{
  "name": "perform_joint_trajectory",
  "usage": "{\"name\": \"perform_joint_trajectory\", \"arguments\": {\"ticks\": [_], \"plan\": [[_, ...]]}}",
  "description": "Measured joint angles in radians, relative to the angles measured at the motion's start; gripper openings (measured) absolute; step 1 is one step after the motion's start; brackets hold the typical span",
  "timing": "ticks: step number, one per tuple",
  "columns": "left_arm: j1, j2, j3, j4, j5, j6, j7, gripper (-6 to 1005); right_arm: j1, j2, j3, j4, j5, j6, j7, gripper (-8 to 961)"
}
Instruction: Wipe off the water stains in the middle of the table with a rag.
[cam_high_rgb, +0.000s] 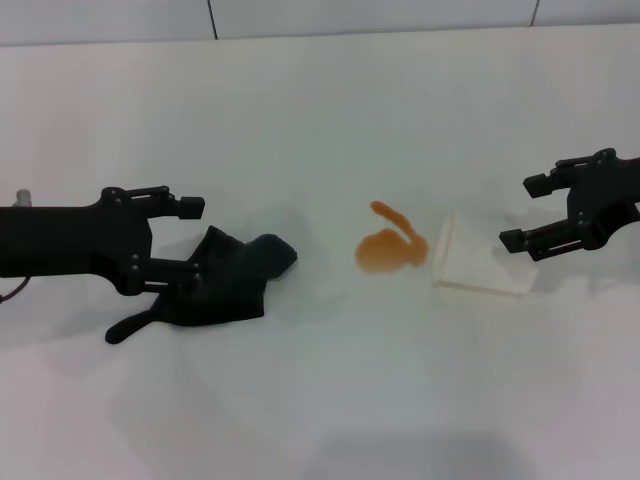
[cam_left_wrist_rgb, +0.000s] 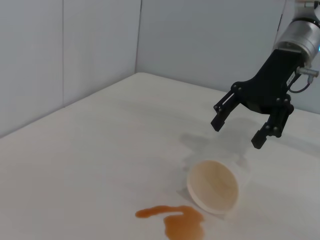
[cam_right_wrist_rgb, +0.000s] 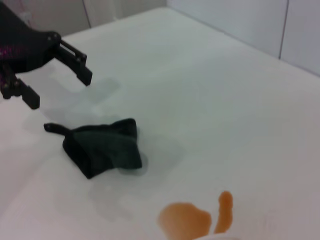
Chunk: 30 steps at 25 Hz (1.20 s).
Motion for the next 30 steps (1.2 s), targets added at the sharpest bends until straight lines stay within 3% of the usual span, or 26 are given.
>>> {"name": "perform_joint_trajectory", "arguments": {"ticks": [15, 30], "plan": [[-0.008, 0.003, 0.000, 0.000, 0.011, 0.000, -0.002, 862, 0.098, 0.001, -0.010, -0.015, -0.167, -0.049, 0.087, 839], [-0.017, 0.000, 0.000, -0.001, 0.025, -0.003, 0.002, 862, 0.138, 0.006, -0.076, -0.024, -0.291, -0.091, 0.154, 840]]}}
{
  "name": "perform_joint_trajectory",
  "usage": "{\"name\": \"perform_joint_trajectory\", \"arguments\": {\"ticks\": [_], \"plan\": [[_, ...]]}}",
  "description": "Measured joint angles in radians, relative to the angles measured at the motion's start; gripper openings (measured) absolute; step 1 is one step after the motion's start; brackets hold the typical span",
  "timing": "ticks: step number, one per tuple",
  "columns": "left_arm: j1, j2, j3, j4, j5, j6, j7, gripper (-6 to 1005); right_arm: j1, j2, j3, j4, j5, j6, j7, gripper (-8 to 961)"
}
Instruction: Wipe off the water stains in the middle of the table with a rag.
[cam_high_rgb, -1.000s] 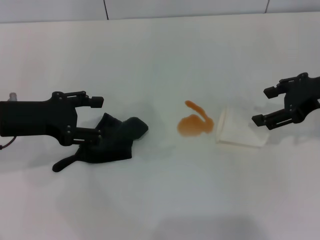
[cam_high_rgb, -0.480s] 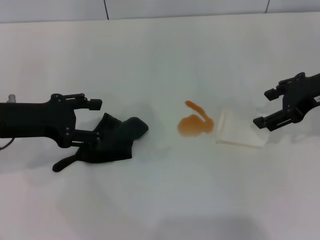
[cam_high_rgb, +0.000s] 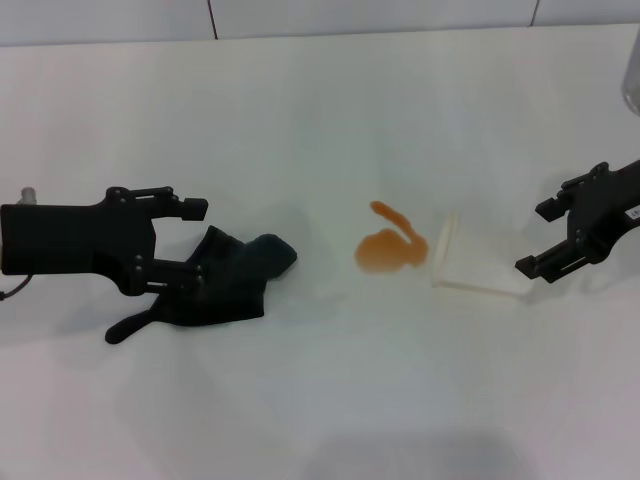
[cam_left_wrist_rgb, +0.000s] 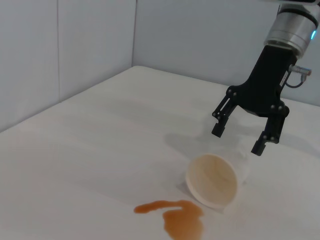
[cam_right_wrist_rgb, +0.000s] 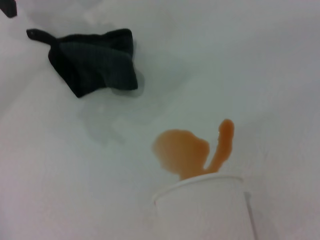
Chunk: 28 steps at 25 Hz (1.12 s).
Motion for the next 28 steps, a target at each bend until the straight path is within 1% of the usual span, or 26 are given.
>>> {"name": "perform_joint_trajectory", "arguments": {"ticks": [8, 20, 28], "plan": [[0.009, -0.002, 0.000, 0.001, 0.000, 0.002, 0.003, 862, 0.031, 0.001, -0.031, 0.006, -0.015, 0.015, 0.017, 839], [0.010, -0.002, 0.000, -0.002, 0.000, 0.003, 0.022, 862, 0.057, 0.002, -0.128, 0.023, -0.039, 0.049, 0.063, 840], [0.013, -0.002, 0.000, -0.003, 0.000, 0.004, 0.023, 861, 0.060, 0.005, -0.173, 0.026, -0.039, 0.068, 0.085, 839]]}}
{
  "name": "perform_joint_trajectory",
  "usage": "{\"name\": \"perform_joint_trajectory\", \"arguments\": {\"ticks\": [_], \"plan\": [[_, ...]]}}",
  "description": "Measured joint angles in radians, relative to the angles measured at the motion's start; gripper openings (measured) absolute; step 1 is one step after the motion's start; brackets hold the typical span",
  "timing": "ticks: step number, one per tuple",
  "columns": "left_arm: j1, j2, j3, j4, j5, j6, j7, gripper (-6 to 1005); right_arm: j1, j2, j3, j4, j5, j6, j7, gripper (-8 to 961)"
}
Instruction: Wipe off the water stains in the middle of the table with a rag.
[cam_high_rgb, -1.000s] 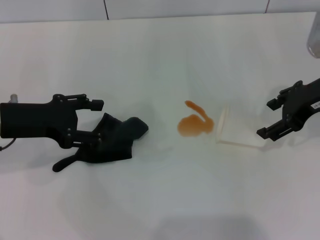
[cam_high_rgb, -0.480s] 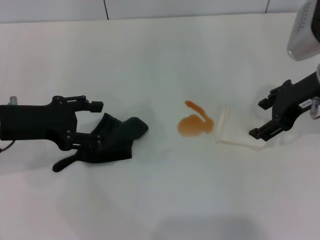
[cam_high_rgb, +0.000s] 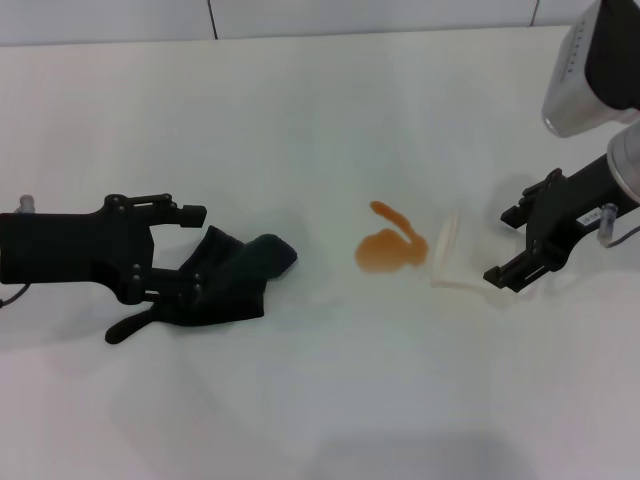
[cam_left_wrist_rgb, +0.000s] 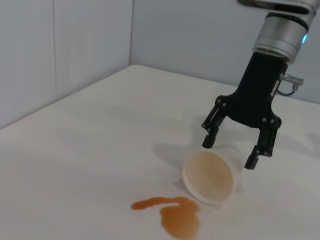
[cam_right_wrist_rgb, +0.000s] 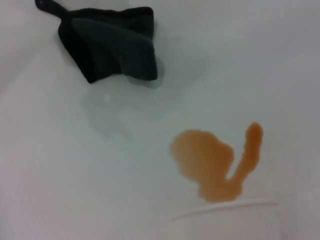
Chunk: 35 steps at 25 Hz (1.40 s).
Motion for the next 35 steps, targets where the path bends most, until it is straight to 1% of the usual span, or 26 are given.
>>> {"name": "perform_joint_trajectory", "arguments": {"ticks": [9, 18, 35], "plan": [[0.003, 0.000, 0.000, 0.000, -0.002, 0.004, 0.003, 861, 0.001, 0.002, -0.056, 0.003, 0.000, 0.033, 0.026, 839], [0.006, 0.000, 0.000, 0.000, -0.005, 0.013, 0.005, 861, -0.003, 0.002, -0.061, 0.009, 0.000, 0.061, 0.036, 840], [0.007, 0.000, 0.000, 0.003, -0.008, 0.012, 0.005, 861, 0.000, 0.002, -0.072, 0.029, -0.019, 0.065, 0.045, 840]]}}
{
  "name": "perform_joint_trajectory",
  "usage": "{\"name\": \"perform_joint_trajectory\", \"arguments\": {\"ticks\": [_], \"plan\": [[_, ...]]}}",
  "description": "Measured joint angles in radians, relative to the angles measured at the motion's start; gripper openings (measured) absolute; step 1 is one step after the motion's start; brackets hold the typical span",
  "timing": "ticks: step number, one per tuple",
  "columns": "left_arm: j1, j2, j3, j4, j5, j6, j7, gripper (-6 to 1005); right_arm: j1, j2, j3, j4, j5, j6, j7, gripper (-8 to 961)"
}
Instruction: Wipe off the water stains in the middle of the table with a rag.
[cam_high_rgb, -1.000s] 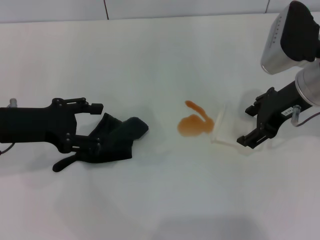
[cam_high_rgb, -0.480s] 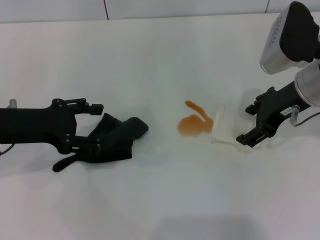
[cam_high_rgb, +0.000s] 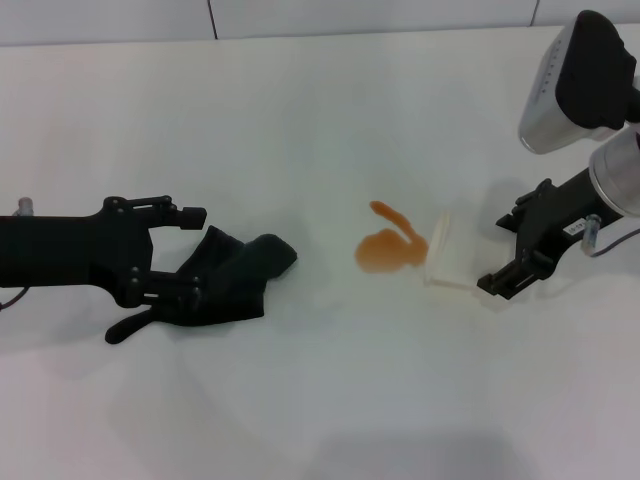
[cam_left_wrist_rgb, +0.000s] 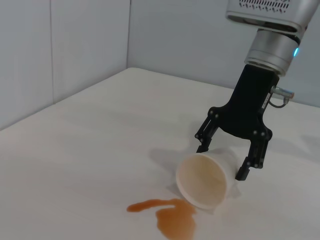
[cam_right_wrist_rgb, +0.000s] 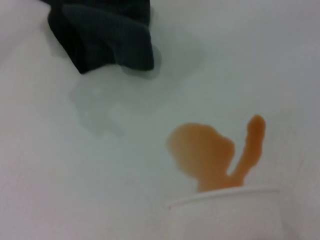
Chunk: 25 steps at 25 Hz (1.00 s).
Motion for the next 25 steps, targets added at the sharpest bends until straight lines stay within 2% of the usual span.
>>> {"name": "perform_joint_trajectory", "arguments": {"ticks": [25], "plan": [[0.000, -0.003, -0.003, 0.001, 0.000, 0.000, 0.000, 862, 0.003, 0.000, -0.012, -0.005, -0.011, 0.002, 0.016, 839]]}}
